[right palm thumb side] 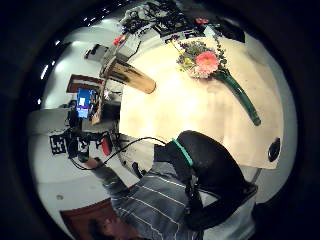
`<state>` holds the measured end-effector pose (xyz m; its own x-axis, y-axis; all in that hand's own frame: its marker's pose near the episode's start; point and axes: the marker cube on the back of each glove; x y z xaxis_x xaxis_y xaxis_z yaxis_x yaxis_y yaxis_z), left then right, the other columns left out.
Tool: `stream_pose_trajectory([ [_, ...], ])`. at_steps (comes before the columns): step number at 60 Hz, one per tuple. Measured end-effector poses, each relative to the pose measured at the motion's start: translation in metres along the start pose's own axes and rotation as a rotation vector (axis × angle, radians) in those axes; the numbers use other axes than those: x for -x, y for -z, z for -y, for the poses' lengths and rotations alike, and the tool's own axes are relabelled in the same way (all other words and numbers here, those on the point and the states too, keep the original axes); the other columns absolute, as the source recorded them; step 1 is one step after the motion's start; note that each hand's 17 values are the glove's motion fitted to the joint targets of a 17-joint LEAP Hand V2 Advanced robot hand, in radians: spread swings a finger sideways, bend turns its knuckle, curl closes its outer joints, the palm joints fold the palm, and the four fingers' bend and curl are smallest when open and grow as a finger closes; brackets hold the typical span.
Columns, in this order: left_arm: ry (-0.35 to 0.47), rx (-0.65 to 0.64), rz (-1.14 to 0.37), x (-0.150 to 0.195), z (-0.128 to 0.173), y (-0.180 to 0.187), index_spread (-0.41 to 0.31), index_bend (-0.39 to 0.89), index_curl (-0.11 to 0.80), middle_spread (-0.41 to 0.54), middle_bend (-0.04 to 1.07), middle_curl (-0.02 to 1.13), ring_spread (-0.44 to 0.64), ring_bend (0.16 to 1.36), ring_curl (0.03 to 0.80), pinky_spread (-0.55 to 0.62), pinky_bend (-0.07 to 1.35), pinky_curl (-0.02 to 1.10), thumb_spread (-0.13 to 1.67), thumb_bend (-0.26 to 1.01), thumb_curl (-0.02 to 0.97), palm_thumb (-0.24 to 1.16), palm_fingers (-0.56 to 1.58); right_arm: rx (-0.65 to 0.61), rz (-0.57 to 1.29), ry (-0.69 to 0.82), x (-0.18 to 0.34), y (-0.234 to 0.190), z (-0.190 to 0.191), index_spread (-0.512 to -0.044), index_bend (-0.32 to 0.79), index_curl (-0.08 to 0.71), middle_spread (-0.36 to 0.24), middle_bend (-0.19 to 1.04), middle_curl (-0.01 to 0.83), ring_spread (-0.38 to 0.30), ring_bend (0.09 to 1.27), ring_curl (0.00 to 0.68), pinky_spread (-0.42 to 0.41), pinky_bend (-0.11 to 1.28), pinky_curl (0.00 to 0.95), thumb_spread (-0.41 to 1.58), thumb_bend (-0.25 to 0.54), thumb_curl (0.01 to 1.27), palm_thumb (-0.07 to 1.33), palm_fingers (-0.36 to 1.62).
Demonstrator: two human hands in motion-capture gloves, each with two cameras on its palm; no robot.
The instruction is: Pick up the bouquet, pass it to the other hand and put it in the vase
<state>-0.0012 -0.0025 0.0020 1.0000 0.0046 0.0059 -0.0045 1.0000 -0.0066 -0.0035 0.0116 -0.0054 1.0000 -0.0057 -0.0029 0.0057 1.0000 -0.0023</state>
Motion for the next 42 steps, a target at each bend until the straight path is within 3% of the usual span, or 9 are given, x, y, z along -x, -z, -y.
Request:
stream_pose_trajectory([
  [6, 0.003, 0.003, 0.01, 0.0, 0.001, -0.001, 0.022, 0.03, -0.004, 0.33, 0.2, 0.07, 0.37, 0.5, 0.127, 0.34, 0.63, 0.2, 0.76, 0.07, 0.098, 0.19, -0.04, 0.0, -0.001, 0.01, 0.004, 0.008, -0.018, -0.339, 0.1, 0.07, -0.058, 0.23, 0.13, -0.007, 0.4, 0.148, 0.153, 0.49, 0.198, 0.75, 0.181, 0.12, 0.4, 0.28],
  [13, -0.01, 0.007, 0.023, -0.005, -0.007, 0.003, 0.026, 0.06, 0.008, 0.391, 0.22, 0.12, 0.44, 0.56, 0.159, 0.39, 0.67, 0.24, 0.92, 0.04, 0.142, 0.2, -0.08, 0.001, 0.01, 0.03, 0.003, 0.009, -0.024, -0.388, 0.11, 0.096, -0.064, 0.24, 0.182, -0.008, 0.42, 0.183, 0.177, 0.51, 0.239, 0.9, 0.134, 0.15, 0.42, 0.25],
  [20, -0.023, -0.001, 0.031, -0.012, -0.006, 0.006, 0.028, 0.07, 0.02, 0.419, 0.22, 0.16, 0.48, 0.58, 0.178, 0.42, 0.68, 0.26, 0.99, 0.0, 0.179, 0.21, -0.1, -0.03, 0.019, 0.033, 0.001, 0.012, -0.024, -0.407, 0.12, 0.118, -0.067, 0.24, 0.221, -0.008, 0.43, 0.205, 0.187, 0.51, 0.265, 0.98, 0.086, 0.18, 0.44, 0.23],
  [24, -0.02, -0.002, 0.022, -0.016, -0.002, 0.006, 0.028, 0.08, 0.03, 0.424, 0.22, 0.18, 0.49, 0.58, 0.184, 0.42, 0.68, 0.27, 1.02, -0.01, 0.196, 0.22, -0.1, -0.004, 0.031, 0.0, -0.012, 0.0, -0.002, -0.412, 0.12, 0.128, -0.067, 0.24, 0.238, -0.009, 0.44, 0.216, 0.189, 0.52, 0.277, 1.0, 0.057, 0.19, 0.45, 0.23],
  [29, -0.048, -0.017, -0.014, -0.022, 0.005, 0.004, 0.03, 0.08, 0.042, 0.429, 0.21, 0.19, 0.5, 0.58, 0.191, 0.43, 0.68, 0.28, 1.03, -0.02, 0.214, 0.22, -0.1, -0.003, 0.017, 0.006, -0.007, 0.012, -0.016, -0.411, 0.12, 0.138, -0.062, 0.25, 0.258, -0.009, 0.44, 0.228, 0.191, 0.52, 0.288, 1.02, 0.028, 0.21, 0.46, 0.22],
  [42, -0.099, -0.091, -0.022, -0.043, 0.025, -0.021, 0.024, 0.14, 0.102, 0.351, 0.3, 0.26, 0.47, 0.57, 0.201, 0.42, 0.6, 0.28, 1.07, -0.01, 0.247, 0.24, 0.02, -0.018, -0.013, -0.027, -0.013, 0.017, -0.016, -0.406, 0.1, 0.148, -0.061, 0.23, 0.29, -0.009, 0.47, 0.256, 0.186, 0.56, 0.32, 1.04, -0.02, 0.24, 0.48, 0.22],
])
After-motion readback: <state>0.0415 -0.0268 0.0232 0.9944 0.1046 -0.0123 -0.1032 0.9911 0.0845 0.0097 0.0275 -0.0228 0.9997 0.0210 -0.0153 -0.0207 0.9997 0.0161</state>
